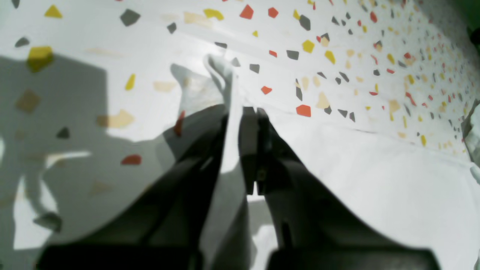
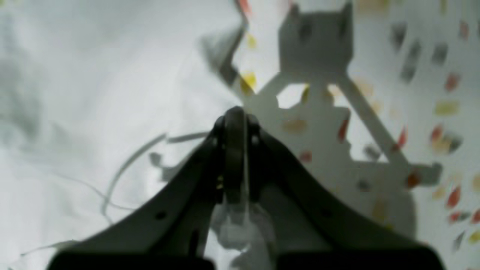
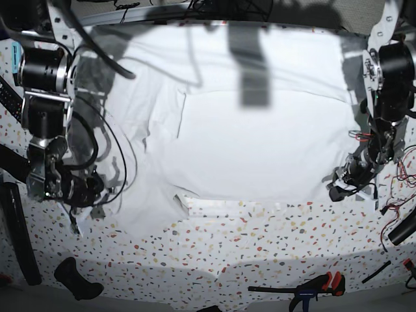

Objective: Fold the T-shirt properly
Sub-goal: 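Lift both side edges and fold them toward the shirt's middle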

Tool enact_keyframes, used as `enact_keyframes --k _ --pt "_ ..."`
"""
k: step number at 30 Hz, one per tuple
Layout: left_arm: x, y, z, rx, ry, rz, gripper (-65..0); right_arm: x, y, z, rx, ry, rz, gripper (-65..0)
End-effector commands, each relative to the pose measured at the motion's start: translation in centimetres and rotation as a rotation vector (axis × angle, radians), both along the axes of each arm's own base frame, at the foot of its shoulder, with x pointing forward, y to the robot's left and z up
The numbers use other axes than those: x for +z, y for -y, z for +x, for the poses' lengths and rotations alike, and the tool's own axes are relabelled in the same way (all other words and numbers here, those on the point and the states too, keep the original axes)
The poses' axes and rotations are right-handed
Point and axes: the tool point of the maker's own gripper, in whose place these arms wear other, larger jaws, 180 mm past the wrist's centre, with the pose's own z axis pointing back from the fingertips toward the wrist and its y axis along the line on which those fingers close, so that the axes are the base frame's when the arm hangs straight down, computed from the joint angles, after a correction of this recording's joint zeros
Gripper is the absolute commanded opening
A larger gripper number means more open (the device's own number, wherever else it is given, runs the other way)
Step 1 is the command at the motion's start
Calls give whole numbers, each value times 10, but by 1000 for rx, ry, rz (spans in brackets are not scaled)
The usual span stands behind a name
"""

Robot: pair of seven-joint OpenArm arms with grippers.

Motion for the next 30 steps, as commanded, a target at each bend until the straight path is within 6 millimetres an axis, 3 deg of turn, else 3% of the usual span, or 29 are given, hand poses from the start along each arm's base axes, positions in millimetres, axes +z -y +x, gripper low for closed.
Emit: enact_keyframes --k 1,5,11,20,24,30 --pt "26 -5 19 5 71 2 -650 36 4 23 4 93 3 -650" --pt "38 -3 29 -7 83 5 -650 59 5 37 4 124 -2 -650" --pt "46 -3 34 -7 93 -3 -650 78 4 45 2 135 27 -650" --pt "63 -28 32 49 85 -109 -650 96 -4 42 31 152 16 -650" --pt "68 -36 28 19 53 -93 -650 104 -10 34 62 187 -17 -650" --pt "84 -15 21 -64 -2 -235 -650 95 -22 6 113 195 -63 -650"
